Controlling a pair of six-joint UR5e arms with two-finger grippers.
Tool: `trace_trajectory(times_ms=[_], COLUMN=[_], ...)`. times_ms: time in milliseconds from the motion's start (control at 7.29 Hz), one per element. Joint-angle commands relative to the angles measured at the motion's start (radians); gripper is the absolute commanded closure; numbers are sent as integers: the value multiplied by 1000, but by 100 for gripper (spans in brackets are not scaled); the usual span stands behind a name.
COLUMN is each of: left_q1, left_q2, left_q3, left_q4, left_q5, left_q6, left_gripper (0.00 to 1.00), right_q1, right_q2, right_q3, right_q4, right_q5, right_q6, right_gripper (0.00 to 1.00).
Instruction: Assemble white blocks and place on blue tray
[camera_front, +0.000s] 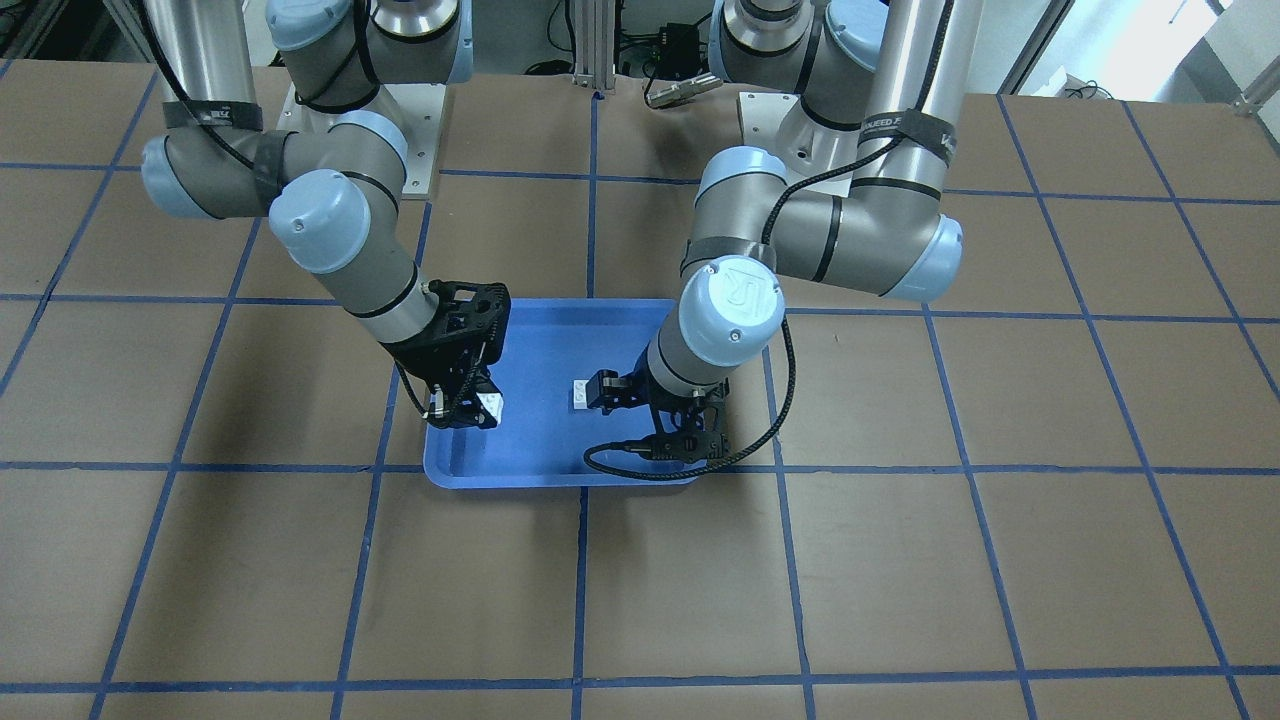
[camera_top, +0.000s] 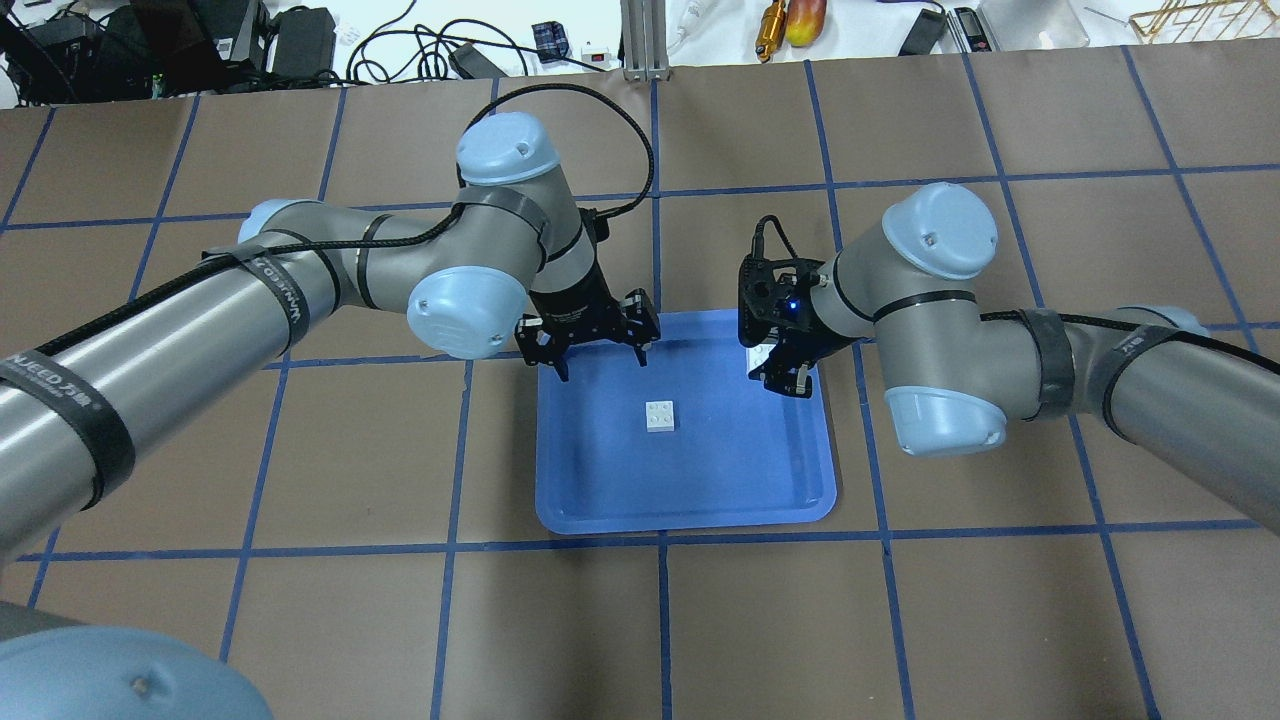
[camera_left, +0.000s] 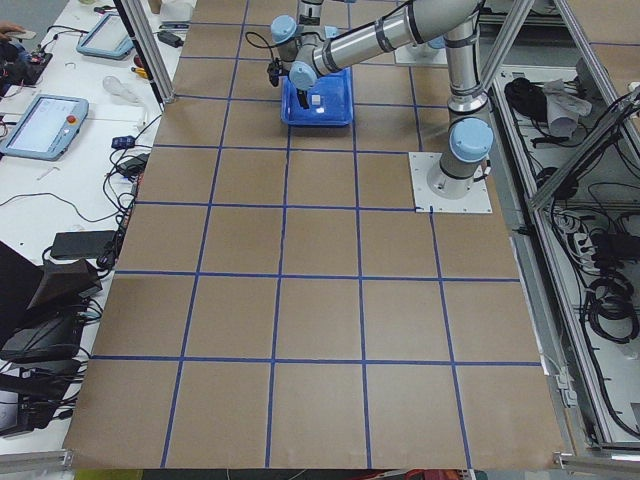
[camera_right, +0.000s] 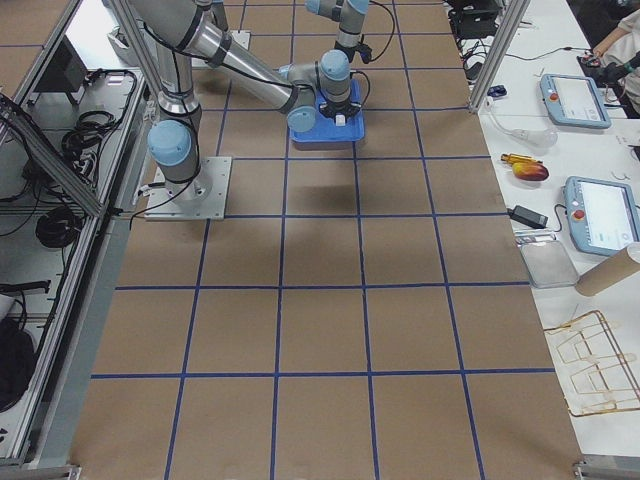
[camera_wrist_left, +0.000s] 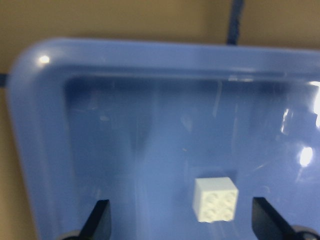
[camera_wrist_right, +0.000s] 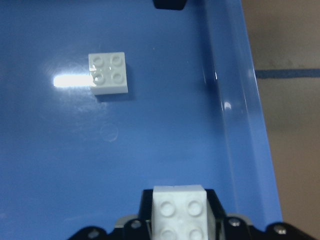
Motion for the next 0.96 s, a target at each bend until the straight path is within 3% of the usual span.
trace_trajectory(times_ms=[0, 137, 275, 412, 549, 824], left_q1=[57, 69, 68, 59, 53, 57], left_q2=[16, 19, 20, 19, 17, 19], left_q3=[-1, -4, -12, -15, -24, -55], left_q4=[-36, -42, -43, -50, -50, -50], left_q5=[-5, -50, -77, -97, -97, -100], left_q6=[53, 64, 64, 64, 69, 99], left_gripper=[12, 44, 61, 89, 100, 100], right_q1=[55, 62, 70, 85, 108, 116], right_q2=[47, 62, 70, 71, 74, 77], right_q3=[2, 8, 12, 14, 14, 23], right_q4=[-90, -128, -156, -156, -156, -152], right_q5=[1, 20, 49, 49, 49, 46], right_q6=[91, 128, 158, 189, 211, 228], right_gripper=[100, 100, 100, 100, 100, 100])
